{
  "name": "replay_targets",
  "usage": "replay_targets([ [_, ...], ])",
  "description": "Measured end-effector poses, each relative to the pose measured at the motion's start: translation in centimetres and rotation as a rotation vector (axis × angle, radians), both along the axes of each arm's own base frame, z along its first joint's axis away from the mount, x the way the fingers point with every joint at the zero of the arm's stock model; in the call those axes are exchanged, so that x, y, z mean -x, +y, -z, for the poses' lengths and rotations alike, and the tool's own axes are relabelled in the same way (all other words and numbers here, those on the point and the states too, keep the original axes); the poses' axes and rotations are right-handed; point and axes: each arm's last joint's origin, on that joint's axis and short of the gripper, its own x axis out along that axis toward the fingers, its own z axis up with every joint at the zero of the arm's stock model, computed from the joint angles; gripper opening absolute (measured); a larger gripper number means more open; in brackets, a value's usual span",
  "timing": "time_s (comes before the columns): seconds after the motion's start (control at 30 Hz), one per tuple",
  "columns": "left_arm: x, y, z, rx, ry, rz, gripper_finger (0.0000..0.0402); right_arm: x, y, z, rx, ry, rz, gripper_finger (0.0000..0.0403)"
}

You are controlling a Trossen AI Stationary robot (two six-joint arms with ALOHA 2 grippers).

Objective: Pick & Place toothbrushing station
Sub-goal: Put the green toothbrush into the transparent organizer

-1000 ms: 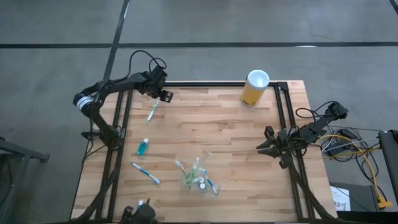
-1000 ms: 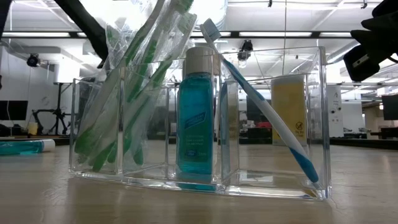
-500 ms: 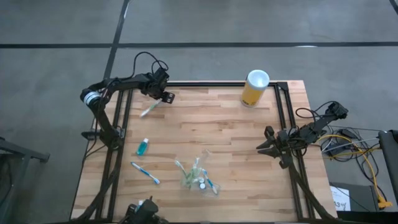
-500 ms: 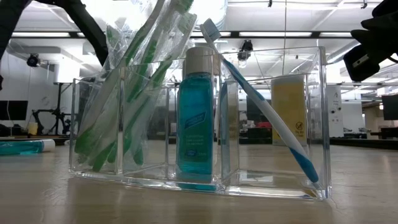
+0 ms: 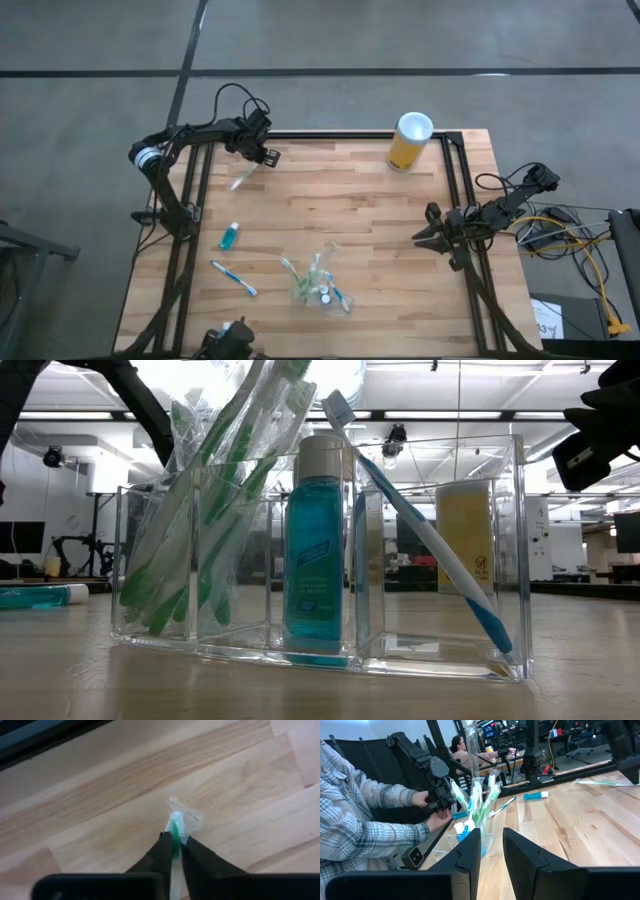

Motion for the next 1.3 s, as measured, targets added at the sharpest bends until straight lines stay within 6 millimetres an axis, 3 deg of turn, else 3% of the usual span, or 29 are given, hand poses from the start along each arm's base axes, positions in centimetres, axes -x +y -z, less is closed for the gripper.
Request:
replay_targets([
  [0.1, 0.0, 0.0, 0.0, 0.008, -0.003, 0.002, 0.0009, 0.0, 0.0, 0.0, 0.000, 0.000, 0.000, 0.0082],
  [0.27, 0.0, -0.3, -0.9, 0.018, -0.056, 0.018, 0.0009, 0.0, 0.0, 0.0, 0.000, 0.000, 0.000, 0.0076],
  [0.43, 0.4, -0.8, -3.3, -0.039, -0.118, 0.022, 0.0004, 0.0, 0.0, 0.0, 0.000, 0.000, 0.000, 0.0069],
  [0.63, 1.1, -2.4, -7.8, -0.148, -0.267, 0.034, 0.0003, 0.0, 0.0, 0.0, 0.000, 0.000, 0.000, 0.0072],
  [0.97, 1.5, -8.5, -17.0, -0.530, -0.581, 0.177, 0.0006, 0.0, 0.0, 0.0, 0.000, 0.000, 0.000, 0.0082],
  [1.3, 1.8, -14.7, -21.6, -0.750, -0.782, 0.333, 0.0007, 0.0, 0.0, 0.0, 0.000, 0.000, 0.000, 0.0068],
])
